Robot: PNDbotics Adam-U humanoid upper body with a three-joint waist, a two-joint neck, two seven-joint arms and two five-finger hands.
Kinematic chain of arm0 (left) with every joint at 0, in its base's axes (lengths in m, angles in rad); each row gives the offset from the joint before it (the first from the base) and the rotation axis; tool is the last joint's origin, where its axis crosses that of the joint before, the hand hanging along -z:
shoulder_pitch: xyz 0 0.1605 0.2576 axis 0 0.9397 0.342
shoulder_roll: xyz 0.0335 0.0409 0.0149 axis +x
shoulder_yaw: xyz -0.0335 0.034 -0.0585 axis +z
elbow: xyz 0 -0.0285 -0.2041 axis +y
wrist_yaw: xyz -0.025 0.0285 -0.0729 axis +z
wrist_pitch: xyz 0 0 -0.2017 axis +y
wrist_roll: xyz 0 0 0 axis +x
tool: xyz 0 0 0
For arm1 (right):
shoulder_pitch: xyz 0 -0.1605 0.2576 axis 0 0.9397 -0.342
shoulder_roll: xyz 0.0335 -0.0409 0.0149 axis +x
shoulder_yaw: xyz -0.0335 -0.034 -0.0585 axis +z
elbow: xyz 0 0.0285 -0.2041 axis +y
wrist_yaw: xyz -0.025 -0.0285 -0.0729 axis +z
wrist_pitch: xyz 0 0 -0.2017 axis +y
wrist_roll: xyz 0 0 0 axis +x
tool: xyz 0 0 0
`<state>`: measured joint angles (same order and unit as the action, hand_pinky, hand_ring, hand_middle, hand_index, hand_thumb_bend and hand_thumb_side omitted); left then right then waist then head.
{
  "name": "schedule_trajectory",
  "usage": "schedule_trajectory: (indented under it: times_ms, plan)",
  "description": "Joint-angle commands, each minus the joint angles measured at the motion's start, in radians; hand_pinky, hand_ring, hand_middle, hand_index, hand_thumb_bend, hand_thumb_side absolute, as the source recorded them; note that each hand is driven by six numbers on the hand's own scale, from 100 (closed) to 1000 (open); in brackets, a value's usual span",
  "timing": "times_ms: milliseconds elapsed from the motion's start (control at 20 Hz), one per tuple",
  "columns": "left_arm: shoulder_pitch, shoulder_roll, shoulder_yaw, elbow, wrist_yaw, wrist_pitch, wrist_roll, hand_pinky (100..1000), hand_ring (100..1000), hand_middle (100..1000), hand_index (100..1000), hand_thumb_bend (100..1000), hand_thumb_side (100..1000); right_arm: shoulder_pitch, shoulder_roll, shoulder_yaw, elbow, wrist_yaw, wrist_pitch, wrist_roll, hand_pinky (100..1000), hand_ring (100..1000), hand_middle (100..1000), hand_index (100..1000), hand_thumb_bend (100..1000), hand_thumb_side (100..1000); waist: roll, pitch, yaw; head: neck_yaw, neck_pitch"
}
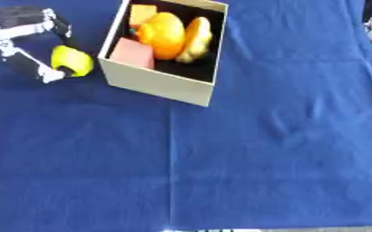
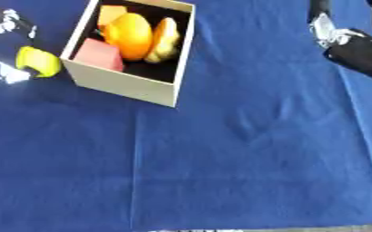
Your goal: Pick up objects on the table and place them in the box.
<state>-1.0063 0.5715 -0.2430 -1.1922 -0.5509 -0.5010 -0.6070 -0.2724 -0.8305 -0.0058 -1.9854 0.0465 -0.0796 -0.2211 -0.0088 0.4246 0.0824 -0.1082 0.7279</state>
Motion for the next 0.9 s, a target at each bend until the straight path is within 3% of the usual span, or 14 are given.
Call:
schedule_trajectory:
  times_ms: [50,250,450,600,900]
  plan:
    - [-0.039,0.022,0.042,-0.097,0.013,-0.118,-0.099,734,639,495,504,259,100,-0.002,-0.018,-0.018,-0.015,-0.006,-0.005,-0.004,939,831,770,858,100,444,-0.001,-0.028,0.002,-0.003,-0.006]
    - [-0.083,-0.005,0.071,-0.211,0.025,-0.071,-0.059,730,637,512,505,253,100,-0.003,-0.019,-0.021,-0.015,-0.009,-0.014,-0.008,939,831,769,857,100,446,-0.004,-0.028,0.004,-0.001,-0.012]
    - [-0.126,-0.051,0.059,-0.251,0.043,-0.026,-0.038,733,637,516,516,214,100,-0.014,-0.023,-0.026,-0.015,-0.019,-0.024,-0.010,939,831,769,857,100,450,-0.003,-0.029,0.005,0.005,-0.018]
    - [-0.160,-0.107,0.039,-0.227,0.081,-0.003,-0.035,740,639,525,533,132,100,-0.020,-0.022,-0.028,-0.015,-0.026,-0.027,-0.009,939,831,769,857,100,455,-0.003,-0.029,0.003,0.009,-0.015]
    - [-0.195,-0.205,0.019,-0.087,0.076,0.013,-0.041,757,655,564,584,100,100,-0.032,-0.018,-0.030,-0.015,-0.039,-0.029,-0.003,940,832,769,857,100,457,-0.005,-0.031,-0.003,0.016,-0.013]
